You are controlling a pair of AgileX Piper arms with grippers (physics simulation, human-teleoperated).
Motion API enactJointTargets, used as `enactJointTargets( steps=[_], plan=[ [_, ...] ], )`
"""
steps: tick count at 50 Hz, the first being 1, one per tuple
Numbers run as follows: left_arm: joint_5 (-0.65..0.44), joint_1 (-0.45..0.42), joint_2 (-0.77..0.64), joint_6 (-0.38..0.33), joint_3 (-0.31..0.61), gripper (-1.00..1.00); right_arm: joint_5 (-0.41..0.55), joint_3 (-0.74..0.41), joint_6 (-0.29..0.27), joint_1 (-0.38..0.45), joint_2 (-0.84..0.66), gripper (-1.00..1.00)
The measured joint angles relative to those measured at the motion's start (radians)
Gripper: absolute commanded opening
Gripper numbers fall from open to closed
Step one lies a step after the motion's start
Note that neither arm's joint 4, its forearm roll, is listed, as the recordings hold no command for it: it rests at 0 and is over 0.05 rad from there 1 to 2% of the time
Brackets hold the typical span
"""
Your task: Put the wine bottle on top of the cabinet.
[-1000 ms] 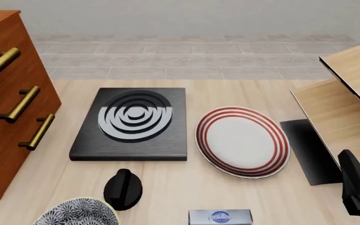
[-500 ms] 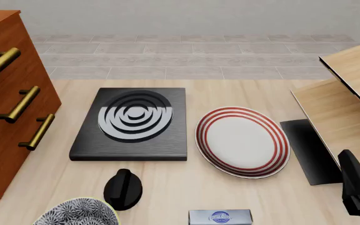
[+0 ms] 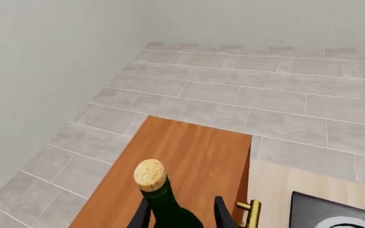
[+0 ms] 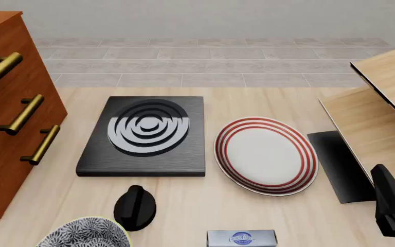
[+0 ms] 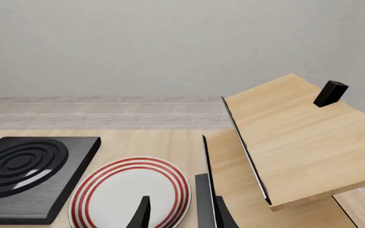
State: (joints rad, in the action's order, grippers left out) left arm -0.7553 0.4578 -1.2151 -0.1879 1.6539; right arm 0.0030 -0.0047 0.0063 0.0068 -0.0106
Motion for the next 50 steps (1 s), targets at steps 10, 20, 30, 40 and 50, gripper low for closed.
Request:
enactJointTargets(
  steps=[10,20,30,40,50],
  plan=[
    [-0.034,0.002,-0.024,-0.012,-0.029,1.0,0.0,0.0,0.0,0.0,0.0,1.0],
    [-0.067,-0.012,-0.004,-0.02,-0.029,1.0,0.0,0.0,0.0,0.0,0.0,1.0],
    [-0.117,-0.037,0.039,-0.05,-0.008,1.0,0.0,0.0,0.0,0.0,0.0,1.0],
    [-0.185,-0.067,0.08,-0.082,0.059,1.0,0.0,0.0,0.0,0.0,0.0,1.0],
    [-0.261,-0.084,0.111,-0.111,0.144,1.0,0.0,0.0,0.0,0.0,0.0,1.0]
  ],
)
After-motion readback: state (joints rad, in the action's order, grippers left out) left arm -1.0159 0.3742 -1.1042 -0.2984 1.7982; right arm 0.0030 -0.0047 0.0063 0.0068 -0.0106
